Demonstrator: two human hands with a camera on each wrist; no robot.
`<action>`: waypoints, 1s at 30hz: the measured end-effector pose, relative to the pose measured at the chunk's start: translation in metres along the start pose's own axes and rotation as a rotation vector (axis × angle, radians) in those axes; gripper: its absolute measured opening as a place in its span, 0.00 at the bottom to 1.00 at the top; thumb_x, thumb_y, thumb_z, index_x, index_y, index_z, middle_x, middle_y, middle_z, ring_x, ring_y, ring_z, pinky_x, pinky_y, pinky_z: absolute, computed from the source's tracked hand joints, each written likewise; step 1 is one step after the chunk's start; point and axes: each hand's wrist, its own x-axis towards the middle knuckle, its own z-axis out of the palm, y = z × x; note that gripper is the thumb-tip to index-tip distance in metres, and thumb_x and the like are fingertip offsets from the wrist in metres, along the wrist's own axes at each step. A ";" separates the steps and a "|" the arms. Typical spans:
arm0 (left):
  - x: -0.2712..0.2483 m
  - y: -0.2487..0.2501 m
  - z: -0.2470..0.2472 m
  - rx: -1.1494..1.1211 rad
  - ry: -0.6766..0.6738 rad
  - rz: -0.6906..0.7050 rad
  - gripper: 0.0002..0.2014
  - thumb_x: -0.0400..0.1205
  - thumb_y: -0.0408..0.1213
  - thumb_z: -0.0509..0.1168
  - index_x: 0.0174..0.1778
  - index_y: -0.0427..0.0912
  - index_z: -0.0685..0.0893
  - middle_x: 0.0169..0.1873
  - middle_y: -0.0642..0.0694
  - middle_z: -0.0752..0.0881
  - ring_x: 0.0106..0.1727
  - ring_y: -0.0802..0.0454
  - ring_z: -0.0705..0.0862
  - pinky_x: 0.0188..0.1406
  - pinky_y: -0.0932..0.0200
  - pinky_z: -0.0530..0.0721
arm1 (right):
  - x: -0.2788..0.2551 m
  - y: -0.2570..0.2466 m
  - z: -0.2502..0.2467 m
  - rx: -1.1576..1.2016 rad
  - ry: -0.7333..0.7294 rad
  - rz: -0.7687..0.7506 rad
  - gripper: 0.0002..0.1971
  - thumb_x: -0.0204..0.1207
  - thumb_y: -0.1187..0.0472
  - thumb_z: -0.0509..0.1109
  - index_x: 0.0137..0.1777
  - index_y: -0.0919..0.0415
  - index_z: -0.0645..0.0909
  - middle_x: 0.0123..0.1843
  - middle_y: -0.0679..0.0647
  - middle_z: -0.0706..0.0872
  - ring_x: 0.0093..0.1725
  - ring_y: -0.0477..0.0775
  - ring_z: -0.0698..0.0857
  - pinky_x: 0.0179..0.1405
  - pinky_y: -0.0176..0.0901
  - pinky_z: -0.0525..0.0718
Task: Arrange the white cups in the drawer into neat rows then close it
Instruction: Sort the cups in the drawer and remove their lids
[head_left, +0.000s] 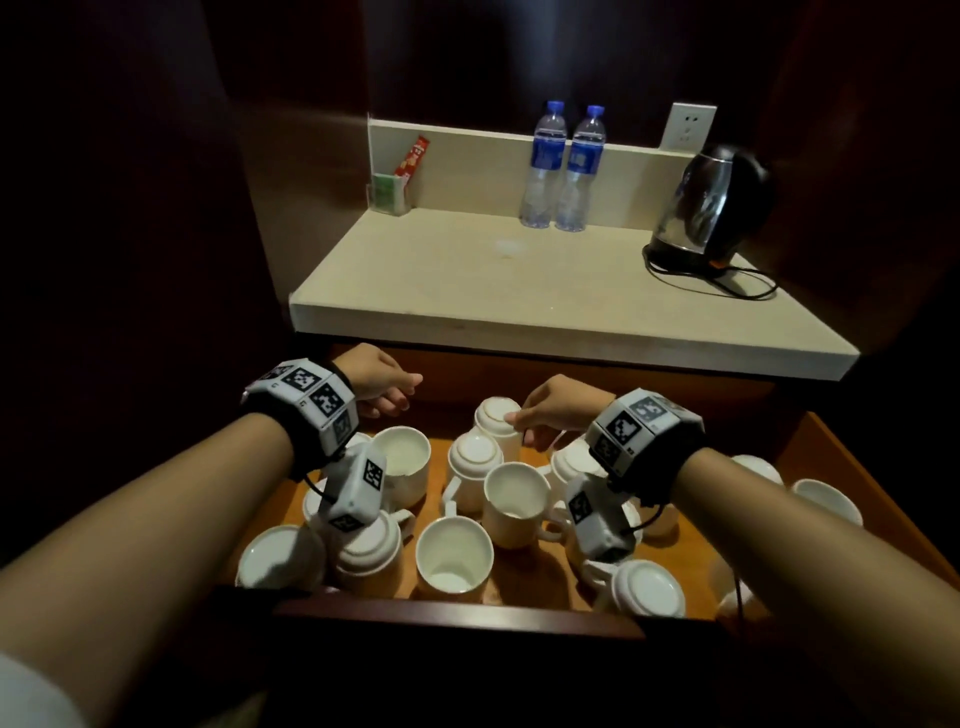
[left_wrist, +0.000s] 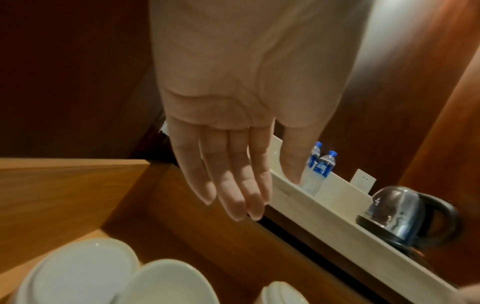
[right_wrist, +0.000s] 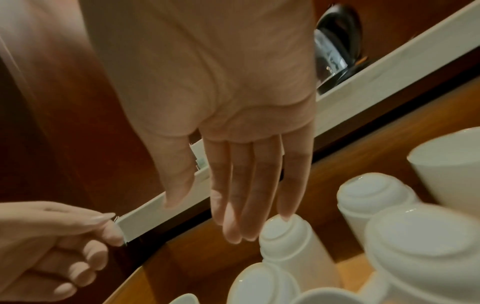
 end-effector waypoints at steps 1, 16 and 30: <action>0.006 -0.002 -0.003 -0.001 0.001 -0.004 0.12 0.81 0.42 0.66 0.41 0.36 0.84 0.31 0.43 0.85 0.28 0.53 0.79 0.32 0.61 0.76 | 0.008 -0.004 0.003 0.006 -0.008 0.000 0.13 0.77 0.53 0.71 0.39 0.62 0.84 0.38 0.58 0.86 0.32 0.51 0.83 0.36 0.41 0.79; 0.102 -0.040 0.001 0.058 -0.135 0.030 0.09 0.81 0.43 0.66 0.39 0.42 0.83 0.32 0.45 0.85 0.28 0.54 0.80 0.31 0.62 0.75 | 0.094 -0.004 0.030 -0.347 0.241 0.198 0.26 0.76 0.48 0.71 0.68 0.63 0.75 0.65 0.59 0.82 0.64 0.59 0.81 0.57 0.46 0.79; 0.139 -0.056 0.025 0.034 -0.148 -0.001 0.06 0.79 0.42 0.68 0.39 0.46 0.82 0.36 0.47 0.86 0.36 0.56 0.81 0.37 0.62 0.79 | 0.160 0.003 0.040 -0.489 0.059 0.290 0.30 0.66 0.36 0.74 0.56 0.62 0.78 0.44 0.54 0.82 0.44 0.54 0.81 0.39 0.43 0.77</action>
